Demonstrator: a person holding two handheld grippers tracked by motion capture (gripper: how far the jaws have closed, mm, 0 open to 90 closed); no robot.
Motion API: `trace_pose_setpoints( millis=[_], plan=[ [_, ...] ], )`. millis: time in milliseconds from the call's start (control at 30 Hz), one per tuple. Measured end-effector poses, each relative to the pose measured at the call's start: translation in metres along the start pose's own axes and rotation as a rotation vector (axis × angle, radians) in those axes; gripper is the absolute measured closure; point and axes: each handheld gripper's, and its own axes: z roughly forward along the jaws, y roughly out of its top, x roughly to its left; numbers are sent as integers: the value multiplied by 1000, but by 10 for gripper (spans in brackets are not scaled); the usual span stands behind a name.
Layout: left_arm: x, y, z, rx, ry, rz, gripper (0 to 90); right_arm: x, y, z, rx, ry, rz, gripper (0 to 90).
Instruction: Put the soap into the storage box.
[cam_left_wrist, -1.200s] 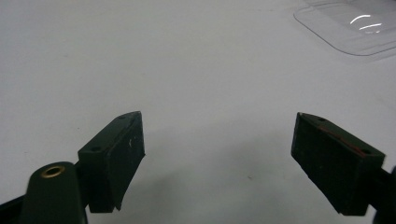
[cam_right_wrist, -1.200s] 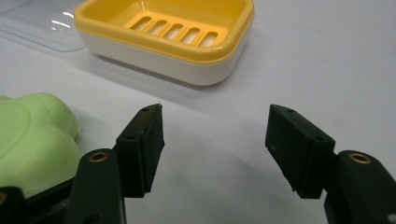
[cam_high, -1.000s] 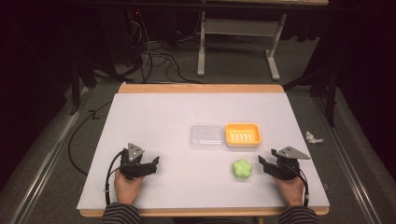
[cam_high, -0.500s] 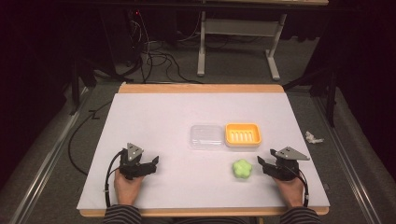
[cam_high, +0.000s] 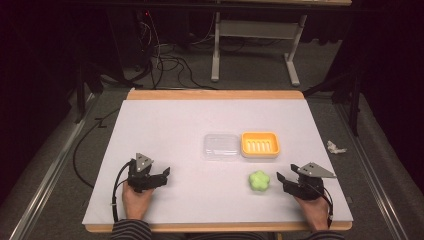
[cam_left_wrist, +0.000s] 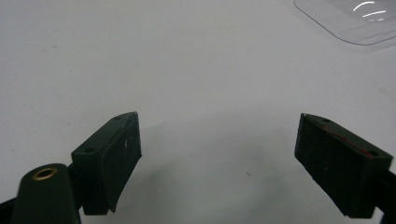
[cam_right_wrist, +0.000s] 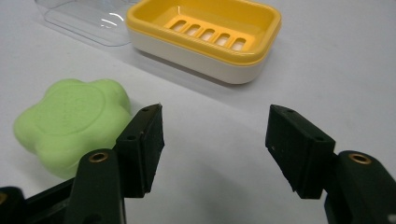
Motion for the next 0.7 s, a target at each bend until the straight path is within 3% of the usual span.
trace_pose_setpoints(
  millis=[400,567,600,700],
  plan=[
    [0,0,0,6,-9,-4,153,14,1,-13,8,28,22,363],
    [0,0,0,4,-11,-7,153,24,4,-19,14,42,-2,351],
    [0,0,-1,1,-11,-8,153,30,7,-21,15,44,-34,346],
    [0,0,0,0,-10,-3,153,37,10,-22,16,51,-54,336]
  ],
)
